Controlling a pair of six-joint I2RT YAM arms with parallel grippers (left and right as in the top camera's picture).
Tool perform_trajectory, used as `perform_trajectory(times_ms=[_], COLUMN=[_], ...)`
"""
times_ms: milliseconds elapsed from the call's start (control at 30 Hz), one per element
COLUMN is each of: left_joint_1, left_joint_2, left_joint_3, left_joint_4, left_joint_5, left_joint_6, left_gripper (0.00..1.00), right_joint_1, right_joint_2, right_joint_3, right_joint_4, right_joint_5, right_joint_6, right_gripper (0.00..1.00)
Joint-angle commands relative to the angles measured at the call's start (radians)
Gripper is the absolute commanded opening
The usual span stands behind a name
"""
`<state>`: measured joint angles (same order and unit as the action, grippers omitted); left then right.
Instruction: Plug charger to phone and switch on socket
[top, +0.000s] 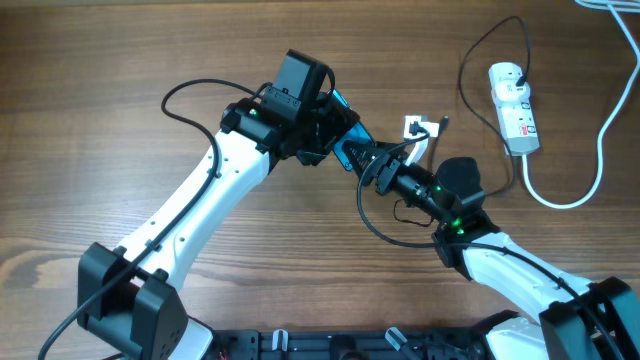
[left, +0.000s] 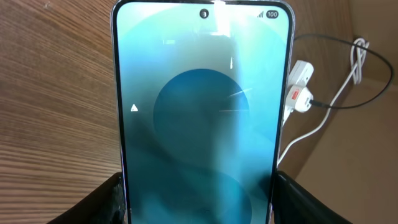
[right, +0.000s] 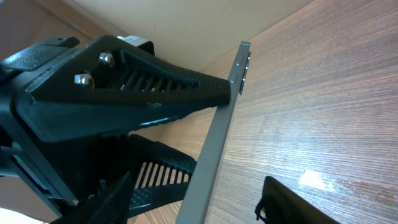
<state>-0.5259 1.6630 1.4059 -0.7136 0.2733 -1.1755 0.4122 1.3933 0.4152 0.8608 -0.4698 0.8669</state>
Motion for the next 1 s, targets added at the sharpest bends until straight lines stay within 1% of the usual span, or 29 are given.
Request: perform_trajectory(times_ms=[0,333,500,633,667,900,967], left_joint_1=[-0.006,-0.055,-0.055,-0.055,-0.055,-0.055,-0.055], left_joint_2=[-0.027,-0.027,-0.027,-0.027,-0.027,-0.027,-0.027], left_joint_3=[0.021,0.021,0.021,0.021,0.021,0.021,0.021], left_joint_4=[0.008,0.006,-0.012,-0.012,-0.012,-0.012,-0.012], left_joint_5=[-0.01,-0.01,-0.01,-0.01,-0.01,-0.01,-0.01], left_joint_6=[-0.061,-0.07,-0.067,-0.067,-0.067,-0.067,-0.067], left_gripper=[0.21,0.2,0.2,0.21,0.21,0.21,0.21], right_joint_1=[0.007,0.007,0.006,0.007,0.007,0.006,0.006], right_joint_2=[0.011,0.011,0.011,0.011,0.011,0.011,0.011], right_joint_3=[0.013,0.013,0.013,0.013,0.013,0.013,0.013], right_joint_4=[0.0,-0.029,-0.031,-0.031,-0.031,-0.031,-0.031], right_joint_5=[0.01,0.006,-0.001,-0.002,-0.002,-0.028,-0.037], right_joint_6=[0.0,0.0,0.012,0.027,0.027,0.027,0.028], right_gripper=[0.63,0.48,0.43,0.42,0.39,0.33,0.29])
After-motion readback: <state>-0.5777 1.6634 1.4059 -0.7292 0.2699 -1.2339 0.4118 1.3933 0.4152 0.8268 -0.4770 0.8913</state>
